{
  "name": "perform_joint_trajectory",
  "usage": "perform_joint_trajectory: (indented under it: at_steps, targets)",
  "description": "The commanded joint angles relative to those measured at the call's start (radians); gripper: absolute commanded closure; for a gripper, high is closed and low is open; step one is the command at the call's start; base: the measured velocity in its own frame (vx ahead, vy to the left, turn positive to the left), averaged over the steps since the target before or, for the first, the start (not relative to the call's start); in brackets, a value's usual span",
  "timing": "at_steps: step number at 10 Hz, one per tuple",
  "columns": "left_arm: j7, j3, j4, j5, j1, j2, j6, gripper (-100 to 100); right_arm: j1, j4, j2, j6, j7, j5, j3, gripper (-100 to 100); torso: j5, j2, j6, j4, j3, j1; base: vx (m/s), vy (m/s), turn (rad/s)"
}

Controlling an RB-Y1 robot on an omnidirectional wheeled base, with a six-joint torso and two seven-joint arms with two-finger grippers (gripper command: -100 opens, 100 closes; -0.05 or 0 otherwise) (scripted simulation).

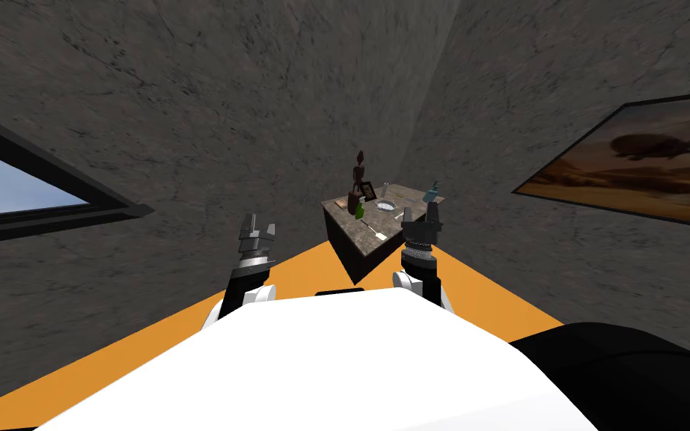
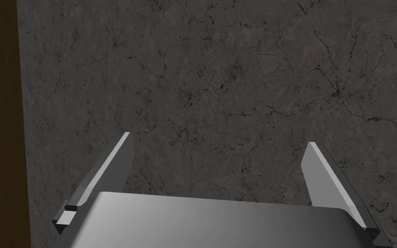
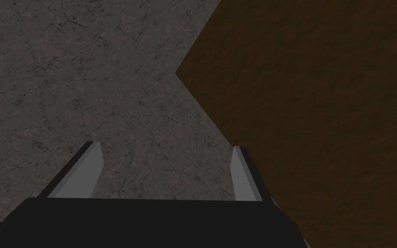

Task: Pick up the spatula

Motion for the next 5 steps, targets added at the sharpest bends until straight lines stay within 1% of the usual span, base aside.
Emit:
perform_joint_trajectory:
  at_steps: [1, 2, 4, 5]
  targets:
    - [0.000, 0.000, 0.000, 0.000, 0.000, 0.000, 0.000, 0, -0.001, 0.011, -0.040, -0.005, 0.003, -0.005, 0.004, -100, 0.000, 0.000, 0.000, 0.000, 0.000, 0.000, -0.033, -0.013, 0.037]
    - [0.000, 0.000, 0.000, 0.000, 0.000, 0.000, 0.000, 0, -0.001, 0.022, -0.071, -0.009, 0.006, -0.009, 0.008, -100, 0.000, 0.002, 0.000, 0.000, 0.001, -0.001, -0.078, -0.030, 0.072]
    - [0.000, 0.000, 0.000, 0.000, 0.000, 0.000, 0.000, 0, -0.001, 0.056, -0.132, -0.023, 0.015, -0.019, 0.022, -100, -0.001, 0.006, 0.000, 0.001, 0.004, -0.003, -0.119, -0.028, 0.094]
    - [0.000, 0.000, 0.000, 0.000, 0.000, 0.000, 0.000, 0, -0.001, 0.056, -0.147, -0.023, 0.015, -0.019, 0.022, -100, -0.001, 0.008, 0.000, 0.002, 0.005, -0.002, -0.107, -0.012, 0.024]
